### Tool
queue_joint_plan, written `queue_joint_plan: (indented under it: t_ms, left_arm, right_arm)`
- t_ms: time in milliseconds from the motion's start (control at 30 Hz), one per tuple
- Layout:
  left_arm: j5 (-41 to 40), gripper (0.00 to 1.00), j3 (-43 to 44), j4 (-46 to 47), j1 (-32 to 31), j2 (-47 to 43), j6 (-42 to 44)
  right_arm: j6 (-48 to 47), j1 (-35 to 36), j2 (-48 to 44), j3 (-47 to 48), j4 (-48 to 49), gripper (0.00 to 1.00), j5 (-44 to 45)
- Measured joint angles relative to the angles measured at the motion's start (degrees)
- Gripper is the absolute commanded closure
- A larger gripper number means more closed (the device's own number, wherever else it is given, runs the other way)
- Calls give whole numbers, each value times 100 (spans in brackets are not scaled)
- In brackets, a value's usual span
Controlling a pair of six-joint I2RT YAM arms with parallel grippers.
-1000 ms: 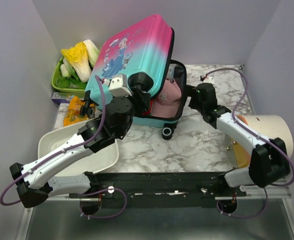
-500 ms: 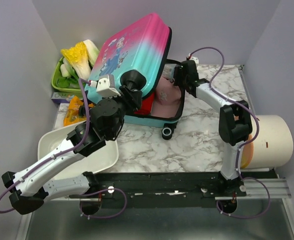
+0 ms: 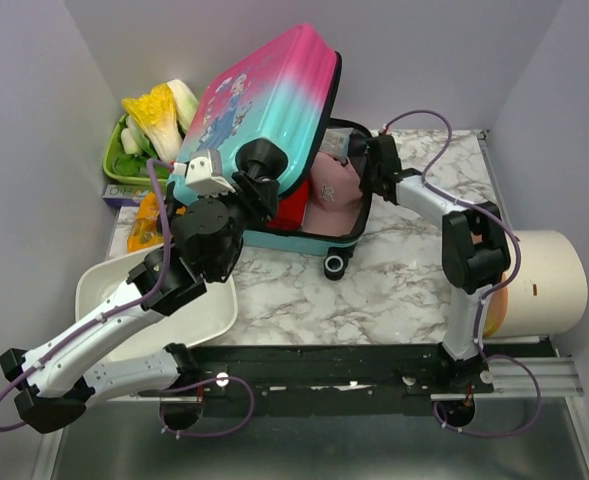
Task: Open, take out, and arrange the luggage
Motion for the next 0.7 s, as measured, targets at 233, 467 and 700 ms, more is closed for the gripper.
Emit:
queue_joint_plan:
  t_ms: [233,467,700]
  left_arm:
    - [76,100,0,7,35,-13,4]
    - [317,100,33,439,37,2,-2]
    - [730,100,492,992,695,684,83]
  right_arm:
    - [553,-109,-1386,-1987,697,99,-50]
    - [984,-142,-3388,-4076,702,99,448]
    - [1274,-149,-4907,-5320,782,99,675]
